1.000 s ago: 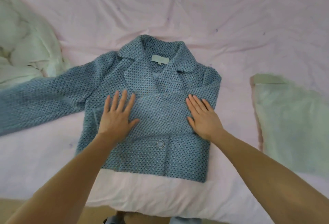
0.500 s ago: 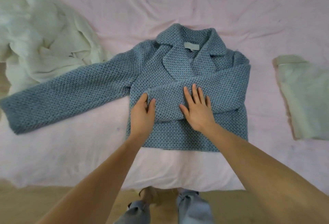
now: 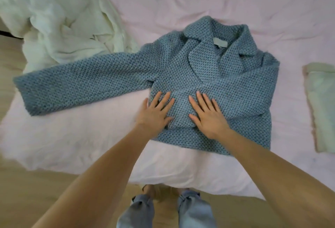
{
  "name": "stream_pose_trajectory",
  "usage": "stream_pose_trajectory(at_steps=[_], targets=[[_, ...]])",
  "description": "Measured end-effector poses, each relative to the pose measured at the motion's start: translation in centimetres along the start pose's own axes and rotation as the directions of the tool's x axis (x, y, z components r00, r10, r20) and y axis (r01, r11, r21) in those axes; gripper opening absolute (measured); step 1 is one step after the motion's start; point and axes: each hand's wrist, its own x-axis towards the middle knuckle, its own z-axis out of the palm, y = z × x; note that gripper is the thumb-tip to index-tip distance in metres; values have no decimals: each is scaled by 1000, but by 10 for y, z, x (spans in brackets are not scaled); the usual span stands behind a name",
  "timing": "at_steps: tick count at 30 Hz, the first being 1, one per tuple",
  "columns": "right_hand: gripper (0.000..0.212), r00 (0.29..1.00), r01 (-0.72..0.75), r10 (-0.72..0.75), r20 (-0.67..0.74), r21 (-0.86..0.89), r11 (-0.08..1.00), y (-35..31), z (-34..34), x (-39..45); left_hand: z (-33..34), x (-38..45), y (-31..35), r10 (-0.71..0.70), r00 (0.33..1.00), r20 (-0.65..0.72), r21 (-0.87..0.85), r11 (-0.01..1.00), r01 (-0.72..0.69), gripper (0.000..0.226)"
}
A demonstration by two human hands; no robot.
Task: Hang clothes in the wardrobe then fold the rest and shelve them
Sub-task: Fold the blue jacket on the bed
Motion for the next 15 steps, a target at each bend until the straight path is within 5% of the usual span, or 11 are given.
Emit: stream_pose_trajectory(at_steps=[2,4,6,8,10,11,15], targets=[[63,991,-77,76,108,6,997,-7,-15,5,-17,-6,-11,36,999,23,-138,990,-32,63],[52,993,-114,114,-28,-17,993,-25,-43,9,-39,-21,-25,-102,978,-182,-399,917,21,53],[37,973,-30,33,-228,15,999,-53,-71,16,-49,-40,-46,-529,817,-230,-789,593,162,34],[38,951,138,-106,-290,92,986,-93,-96,28,-46,-57,-81,-793,601,99,-978,33,205,28],[50,947,217,-173,-271,142,966,-135,-115,45,-42,-69,-113,-747,507,431,-876,-481,36,39],[55,950,225,-180,-256,159,961,-157,-123,54,-40,-76,-128,-698,480,531,-776,-629,-57,49],[66,937,241,-186,-297,163,957,-218,-140,85,-24,-93,-176,-658,391,644,-570,-753,-329,70]])
